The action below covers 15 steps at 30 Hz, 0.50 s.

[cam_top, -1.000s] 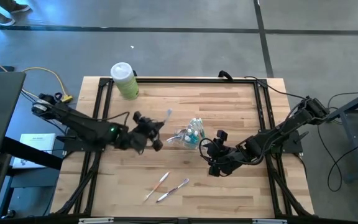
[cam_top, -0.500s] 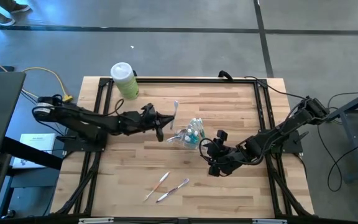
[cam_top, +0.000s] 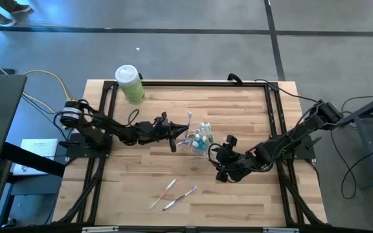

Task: Pick & Place toothbrushing station
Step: Put the blue toothbrush into the transparent organizer

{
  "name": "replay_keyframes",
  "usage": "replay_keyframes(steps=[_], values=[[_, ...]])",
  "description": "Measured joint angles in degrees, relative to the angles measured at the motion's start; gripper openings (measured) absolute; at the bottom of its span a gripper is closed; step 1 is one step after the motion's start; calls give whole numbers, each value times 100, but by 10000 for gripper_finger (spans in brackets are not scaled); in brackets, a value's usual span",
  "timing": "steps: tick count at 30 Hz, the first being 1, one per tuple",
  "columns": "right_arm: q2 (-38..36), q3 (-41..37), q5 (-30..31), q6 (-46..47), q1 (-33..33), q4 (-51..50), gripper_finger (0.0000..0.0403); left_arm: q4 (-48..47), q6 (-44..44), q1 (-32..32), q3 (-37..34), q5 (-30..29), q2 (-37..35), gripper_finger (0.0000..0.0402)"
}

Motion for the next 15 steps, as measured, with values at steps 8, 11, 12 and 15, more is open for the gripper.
replay_keyframes(steps=[8,11,12,15], values=[[0,-26,13,-194,0,193,193,-18,26,74,-9,88,184,3],[0,-26,10,-295,0,279,193,-68,-16,74,-55,121,181,3],[0,-26,9,-303,0,287,193,-75,-24,74,-65,121,181,3],[0,-26,10,-338,0,292,193,-83,-29,74,-66,121,181,3]])
